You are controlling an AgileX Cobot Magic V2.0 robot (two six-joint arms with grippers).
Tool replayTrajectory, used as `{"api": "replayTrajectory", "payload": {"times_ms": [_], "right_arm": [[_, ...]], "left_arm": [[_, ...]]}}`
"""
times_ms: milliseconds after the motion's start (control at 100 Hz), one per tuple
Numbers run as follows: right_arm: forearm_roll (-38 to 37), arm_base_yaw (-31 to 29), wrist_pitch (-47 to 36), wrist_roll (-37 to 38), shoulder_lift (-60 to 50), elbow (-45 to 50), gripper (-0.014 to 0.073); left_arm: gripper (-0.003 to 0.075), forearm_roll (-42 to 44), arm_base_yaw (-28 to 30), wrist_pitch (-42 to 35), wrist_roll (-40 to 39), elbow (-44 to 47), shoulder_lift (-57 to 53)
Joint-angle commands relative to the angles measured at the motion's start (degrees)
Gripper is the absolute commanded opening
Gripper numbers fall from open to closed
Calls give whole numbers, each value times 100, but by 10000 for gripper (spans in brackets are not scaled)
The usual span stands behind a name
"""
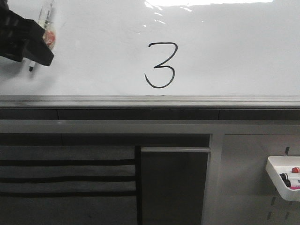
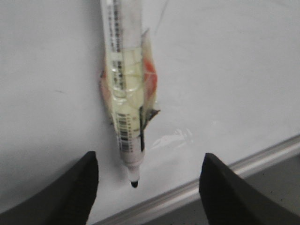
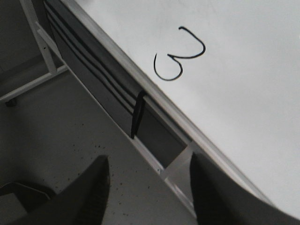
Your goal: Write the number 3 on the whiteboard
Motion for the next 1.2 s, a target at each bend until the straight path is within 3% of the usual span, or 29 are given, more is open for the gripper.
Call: {"api": "replayTrajectory", "payload": {"times_ms": [0, 150, 290, 400, 470, 620, 730, 1190], "right_arm": [[-386, -27, 246, 780, -190, -329, 338], [-1732, -27, 1154, 2930, -490, -520, 321], [-2352, -27, 1044, 4413, -1057, -410, 222], [-2352, -27, 539, 4547, -1639, 14, 130], [-2352, -27, 157, 4620, -2066, 376, 67], [-2352, -27, -650, 4647, -2931, 1119, -76], [-2352, -27, -873, 4647, -3318, 1535, -74], [-2352, -27, -425, 4647, -3487, 1728, -74]], "left_arm": [[441, 391, 105, 320, -52, -158, -625], [440, 624, 536, 1705, -90, -158, -1663], [440, 624, 1067, 2528, -380, -132, -2716], [433, 624, 1426, 2568, -520, 149, -3496], [382, 624, 1557, 2321, -690, 486, -4011], [151, 576, 1473, 1524, -690, 1321, -4894], [-18, 514, 1316, 976, -690, 1762, -5191], [-18, 361, 1255, 894, -690, 2280, -5223]]}}
